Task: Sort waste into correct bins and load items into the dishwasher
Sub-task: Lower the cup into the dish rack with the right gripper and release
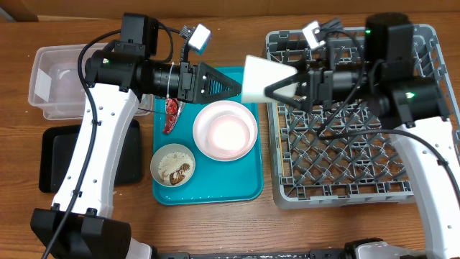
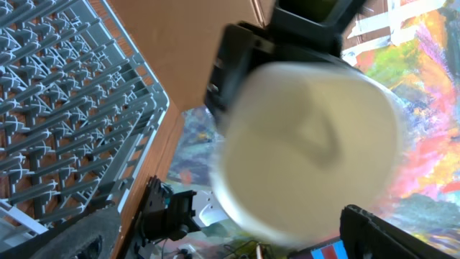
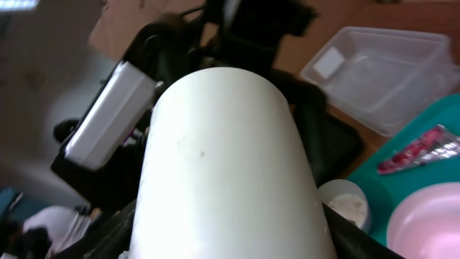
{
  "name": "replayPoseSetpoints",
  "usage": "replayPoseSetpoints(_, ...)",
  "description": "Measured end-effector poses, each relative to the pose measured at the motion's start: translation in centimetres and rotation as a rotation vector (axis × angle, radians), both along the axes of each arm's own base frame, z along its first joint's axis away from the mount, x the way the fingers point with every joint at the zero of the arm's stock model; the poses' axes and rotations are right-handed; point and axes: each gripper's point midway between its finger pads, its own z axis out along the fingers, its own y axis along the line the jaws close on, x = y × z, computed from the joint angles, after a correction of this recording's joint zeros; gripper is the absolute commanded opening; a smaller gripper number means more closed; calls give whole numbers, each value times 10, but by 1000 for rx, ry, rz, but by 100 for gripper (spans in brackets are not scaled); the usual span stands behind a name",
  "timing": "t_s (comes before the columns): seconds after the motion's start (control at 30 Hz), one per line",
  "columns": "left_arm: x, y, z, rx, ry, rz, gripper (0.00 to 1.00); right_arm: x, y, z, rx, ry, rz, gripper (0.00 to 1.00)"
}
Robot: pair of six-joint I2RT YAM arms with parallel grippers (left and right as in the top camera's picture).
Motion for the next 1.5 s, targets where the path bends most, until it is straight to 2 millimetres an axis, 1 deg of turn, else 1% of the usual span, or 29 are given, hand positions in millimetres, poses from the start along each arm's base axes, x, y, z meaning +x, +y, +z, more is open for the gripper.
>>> replayPoseSetpoints(0.07,0,0,0,0,1,0,100,9,-13,-7,-26,43,-66,61)
replayPoseSetpoints(0.13,0,0,0,1,1,1,100,21,-33,-17,-64,95,-163,61)
replayPoseSetpoints(0.23,0,0,-1,4,0,2,100,32,-67,-31,-128,171,-318,61)
replayPoseSetpoints(0.27,1,0,-2,9,0,4,100,33,-82,-36,-158,207,-385,62)
replayPoseSetpoints(0.37,1,0,-3,18,0,9,100,28,-123,-55,-259,315,-575,62)
replayPoseSetpoints(0.43,2,0,-4,23,-1,12,100,19,-151,-73,-354,422,-708,62)
replayPoseSetpoints(0.5,2,0,-5,27,-2,13,100,10,-171,-91,-442,509,-805,62)
replayPoseSetpoints(0.6,4,0,-8,45,-5,23,100,1,-194,-113,-574,611,-921,62)
replayPoseSetpoints(0.73,5,1,-11,63,-8,32,100,-8,-211,-131,-688,689,-1000,62)
replayPoseSetpoints(0.93,6,1,-12,71,-3,35,100,-26,-223,-155,-850,818,-1023,62)
replayPoseSetpoints(1.0,6,1,-13,74,-4,37,100,-27,-223,-162,-888,844,-1012,62)
replayPoseSetpoints(1.1,6,1,-14,80,-6,40,100,-21,-217,-172,-930,850,-982,62)
replayPoseSetpoints(1.17,7,1,-16,90,-8,45,100,-14,-210,-176,-944,832,-961,62)
replayPoseSetpoints(1.2,8,1,-17,96,-9,48,100,-8,-202,-181,-957,820,-935,62)
replayPoseSetpoints(1.27,8,1,-18,102,-8,51,100,-5,-191,-186,-980,808,-897,63)
replayPoseSetpoints(1.33,8,1,-18,105,-8,52,100,-4,-179,-190,-1000,795,-857,63)
replayPoseSetpoints(1.4,8,1,-18,105,-8,52,100,-5,-162,-196,-1031,780,-797,63)
replayPoseSetpoints(1.5,9,2,-19,108,-7,53,100,-7,-143,-205,-1076,770,-730,63)
